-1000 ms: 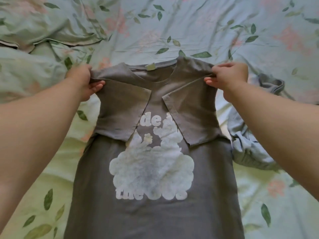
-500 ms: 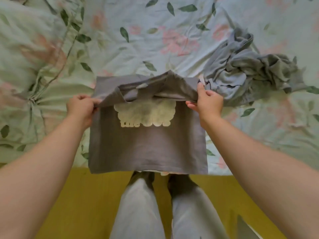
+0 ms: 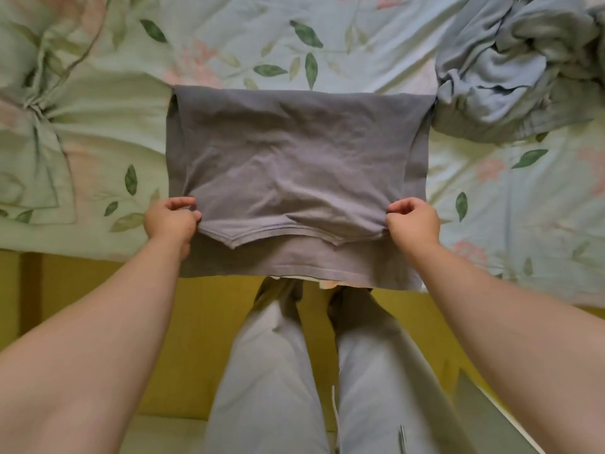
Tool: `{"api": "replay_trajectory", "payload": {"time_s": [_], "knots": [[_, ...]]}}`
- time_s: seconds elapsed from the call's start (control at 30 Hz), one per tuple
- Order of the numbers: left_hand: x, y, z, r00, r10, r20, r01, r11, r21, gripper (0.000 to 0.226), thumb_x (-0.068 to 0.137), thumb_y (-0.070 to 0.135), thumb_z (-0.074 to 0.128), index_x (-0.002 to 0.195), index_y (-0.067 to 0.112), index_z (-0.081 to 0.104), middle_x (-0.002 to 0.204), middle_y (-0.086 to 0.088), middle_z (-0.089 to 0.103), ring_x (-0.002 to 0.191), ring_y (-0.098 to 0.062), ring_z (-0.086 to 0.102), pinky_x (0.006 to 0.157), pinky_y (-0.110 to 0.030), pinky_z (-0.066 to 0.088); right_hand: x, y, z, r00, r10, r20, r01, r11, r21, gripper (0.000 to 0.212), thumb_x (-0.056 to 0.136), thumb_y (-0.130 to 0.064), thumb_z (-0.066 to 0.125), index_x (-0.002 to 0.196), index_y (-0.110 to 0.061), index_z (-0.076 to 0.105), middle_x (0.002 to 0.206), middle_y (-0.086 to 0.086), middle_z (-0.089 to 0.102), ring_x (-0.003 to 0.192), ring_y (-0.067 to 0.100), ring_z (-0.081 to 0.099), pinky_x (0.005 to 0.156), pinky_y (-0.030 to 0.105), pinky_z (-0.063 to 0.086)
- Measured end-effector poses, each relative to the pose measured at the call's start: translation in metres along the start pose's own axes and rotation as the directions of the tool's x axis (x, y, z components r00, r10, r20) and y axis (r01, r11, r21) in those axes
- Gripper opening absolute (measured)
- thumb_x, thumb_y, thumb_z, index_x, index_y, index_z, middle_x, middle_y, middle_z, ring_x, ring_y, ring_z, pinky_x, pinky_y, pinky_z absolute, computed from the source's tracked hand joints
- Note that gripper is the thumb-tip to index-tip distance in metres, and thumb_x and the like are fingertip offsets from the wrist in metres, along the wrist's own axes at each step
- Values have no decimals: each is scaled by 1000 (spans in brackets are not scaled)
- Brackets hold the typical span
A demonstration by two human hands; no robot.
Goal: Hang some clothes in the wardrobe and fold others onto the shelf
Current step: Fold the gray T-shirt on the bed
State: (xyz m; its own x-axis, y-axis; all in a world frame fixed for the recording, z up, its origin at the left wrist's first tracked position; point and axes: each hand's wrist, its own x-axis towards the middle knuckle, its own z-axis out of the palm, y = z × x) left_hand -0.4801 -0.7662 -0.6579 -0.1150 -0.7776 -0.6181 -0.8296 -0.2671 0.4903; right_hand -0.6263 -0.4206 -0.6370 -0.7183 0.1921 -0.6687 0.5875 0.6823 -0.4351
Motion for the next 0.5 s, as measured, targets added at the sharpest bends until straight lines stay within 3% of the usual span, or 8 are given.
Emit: {"api": "replay_trajectory", "payload": {"time_s": [0.1, 0.2, 0.3, 0.37, 0.43, 0.5], "knots": [[-8, -11, -9, 1000, 19, 18, -20, 998, 55, 32, 81, -7, 69, 103, 15, 72, 105, -6, 69, 93, -19, 65, 89, -28, 54, -9, 11, 2, 1000, 13, -22, -14, 998, -69, 20, 81, -2, 56, 89, -16, 68, 89, 1, 66, 85, 21, 59, 74, 24, 43], [-21, -20, -17, 1000, 19, 4, -19, 996, 91, 32, 83, -5, 70, 109, 14, 71, 107, -3, 67, 94, -16, 61, 86, -23, 48, -22, 21, 4, 998, 31, -51, -36, 995, -95, 22, 81, -2, 55, 93, -15, 67, 92, 2, 65, 87, 22, 59, 75, 23, 39], [-29, -31, -15, 999, -19, -43, 22, 997, 73, 45, 80, 2, 76, 121, 13, 59, 114, -1, 59, 99, -17, 57, 92, -26, 47, -30, 30, 12, 993, 40, -109, -39, 999, 9, 35, 77, -3, 58, 109, -17, 58, 111, 4, 60, 92, 22, 57, 78, 25, 41], [-32, -38, -9, 983, -173, -52, 167, 980, -107, 52, 77, 5, 80, 120, 13, 51, 117, -5, 58, 102, -22, 60, 92, -35, 53, -35, 32, 19, 960, 211, -185, -175, 966, 190, 49, 73, -7, 63, 118, -21, 50, 120, 4, 54, 92, 22, 57, 79, 30, 47], [-38, -44, -4, 935, -351, 51, 350, 888, -298, 51, 76, 9, 79, 121, 8, 55, 116, -9, 65, 101, -24, 66, 79, -40, 59, -43, 31, 28, 903, 418, -105, -326, 822, 467, 50, 72, -6, 63, 120, -15, 52, 115, 9, 59, 87, 22, 61, 77, 38, 56], [-44, -51, 0, 881, -440, 175, 472, 786, -400, 44, 79, 13, 76, 120, 8, 61, 111, -8, 70, 97, -24, 69, 73, -38, 59, -51, 34, 36, 849, 512, 132, -467, 608, 642, 46, 75, -3, 59, 120, -6, 57, 112, 15, 65, 91, 27, 66, 69, 37, 57]]}}
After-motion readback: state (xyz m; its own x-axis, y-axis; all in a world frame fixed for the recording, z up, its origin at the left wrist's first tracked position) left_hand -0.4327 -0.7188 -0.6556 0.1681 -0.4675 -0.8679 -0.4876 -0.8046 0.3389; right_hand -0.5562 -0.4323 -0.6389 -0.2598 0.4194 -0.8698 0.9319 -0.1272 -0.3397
